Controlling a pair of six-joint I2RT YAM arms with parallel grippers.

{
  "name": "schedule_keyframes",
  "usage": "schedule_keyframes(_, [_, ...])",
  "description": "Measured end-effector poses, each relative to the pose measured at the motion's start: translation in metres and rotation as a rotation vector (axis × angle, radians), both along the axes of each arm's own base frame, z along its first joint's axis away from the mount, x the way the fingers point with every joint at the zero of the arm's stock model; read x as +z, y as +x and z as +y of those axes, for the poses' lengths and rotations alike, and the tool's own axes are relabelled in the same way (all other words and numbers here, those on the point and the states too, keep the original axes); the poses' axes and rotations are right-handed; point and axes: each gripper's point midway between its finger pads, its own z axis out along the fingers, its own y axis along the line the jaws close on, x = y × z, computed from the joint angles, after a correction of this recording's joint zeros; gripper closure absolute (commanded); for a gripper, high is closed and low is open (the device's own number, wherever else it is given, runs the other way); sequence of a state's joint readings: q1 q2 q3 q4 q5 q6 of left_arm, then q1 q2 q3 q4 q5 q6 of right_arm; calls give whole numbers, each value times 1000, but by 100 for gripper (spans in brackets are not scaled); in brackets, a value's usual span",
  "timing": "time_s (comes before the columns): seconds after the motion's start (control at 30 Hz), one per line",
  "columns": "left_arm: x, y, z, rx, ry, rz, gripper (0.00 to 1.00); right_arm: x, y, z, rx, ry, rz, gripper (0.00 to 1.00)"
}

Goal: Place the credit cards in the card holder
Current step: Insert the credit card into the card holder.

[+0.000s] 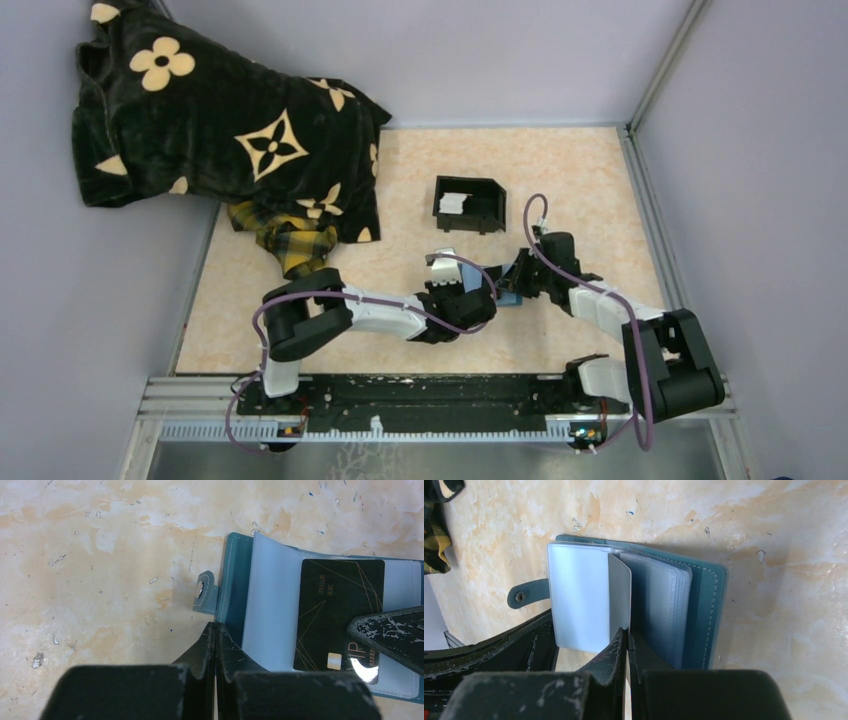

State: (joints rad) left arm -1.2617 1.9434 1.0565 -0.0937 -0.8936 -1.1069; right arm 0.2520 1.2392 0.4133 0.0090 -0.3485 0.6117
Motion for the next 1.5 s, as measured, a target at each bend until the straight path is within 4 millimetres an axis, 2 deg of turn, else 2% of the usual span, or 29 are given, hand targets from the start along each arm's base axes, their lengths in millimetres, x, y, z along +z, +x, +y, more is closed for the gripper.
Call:
schedule_keyframes(0.4, [-1, 1, 1, 7, 6, -9, 100, -7, 1, -2, -7, 1, -8, 100])
schedule_keyframes(1.03, [-6, 1, 3, 16, 28, -36, 100, -7, 1, 0, -15, 15, -10, 100])
schedule_keyframes(1.5, [-7, 8, 2, 38, 22, -75, 100, -8, -1, 17, 8, 30, -15, 100])
